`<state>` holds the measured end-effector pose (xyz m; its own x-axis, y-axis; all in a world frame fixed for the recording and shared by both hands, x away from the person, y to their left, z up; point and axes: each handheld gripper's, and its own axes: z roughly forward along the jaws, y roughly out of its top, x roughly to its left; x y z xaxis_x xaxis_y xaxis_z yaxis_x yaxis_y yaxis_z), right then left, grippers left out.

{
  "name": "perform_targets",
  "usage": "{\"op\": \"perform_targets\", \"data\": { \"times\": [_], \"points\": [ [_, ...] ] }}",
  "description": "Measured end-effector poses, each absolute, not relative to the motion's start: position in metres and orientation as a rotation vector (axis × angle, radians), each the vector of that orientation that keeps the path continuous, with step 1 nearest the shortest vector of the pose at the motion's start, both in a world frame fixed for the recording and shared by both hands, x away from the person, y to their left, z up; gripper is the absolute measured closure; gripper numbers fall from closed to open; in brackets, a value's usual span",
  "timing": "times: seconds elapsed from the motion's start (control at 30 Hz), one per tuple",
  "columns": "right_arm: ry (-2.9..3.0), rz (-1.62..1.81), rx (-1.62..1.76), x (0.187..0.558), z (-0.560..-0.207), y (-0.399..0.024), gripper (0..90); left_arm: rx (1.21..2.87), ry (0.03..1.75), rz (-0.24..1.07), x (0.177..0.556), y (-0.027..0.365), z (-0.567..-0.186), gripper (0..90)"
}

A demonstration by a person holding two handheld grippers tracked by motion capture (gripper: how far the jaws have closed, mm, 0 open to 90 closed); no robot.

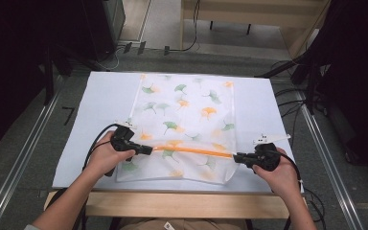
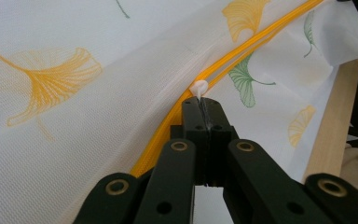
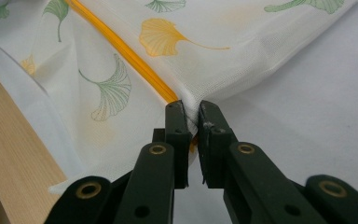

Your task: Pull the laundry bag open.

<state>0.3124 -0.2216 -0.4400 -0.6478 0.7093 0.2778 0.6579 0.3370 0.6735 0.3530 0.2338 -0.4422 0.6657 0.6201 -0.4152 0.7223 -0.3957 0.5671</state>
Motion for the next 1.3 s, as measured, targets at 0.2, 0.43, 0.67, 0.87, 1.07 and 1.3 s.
{"op": "perform_targets", "data": {
  "times": [0.2, 0.43, 0.67, 0.87, 1.07, 1.3],
  "points": [
    [2.514, 1.217, 1.289, 0.312, -0.440, -0.222, 85.0, 2.129, 1.046, -0.181, 0.353, 0.237, -0.443, 90.0],
    [2.514, 1.217, 1.289, 0.312, -0.440, -0.222, 84.9, 2.127, 1.051, -0.187, 0.353, 0.237, -0.443, 90.0],
    [2.515, 1.213, 1.290, 0.313, -0.440, -0.222, 85.0, 2.123, 1.058, -0.189, 0.353, 0.239, -0.442, 90.0],
    [2.513, 1.207, 1.299, 0.313, -0.441, -0.223, 85.0, 2.123, 1.078, -0.184, 0.352, 0.246, -0.442, 90.0],
    [2.510, 1.196, 1.298, 0.313, -0.440, -0.223, 85.0, 2.116, 1.090, -0.190, 0.351, 0.255, -0.442, 90.0],
    [2.514, 1.181, 1.299, 0.313, -0.442, -0.225, 85.0, 2.096, 1.123, -0.175, 0.350, 0.269, -0.442, 90.0]
  ]
}}
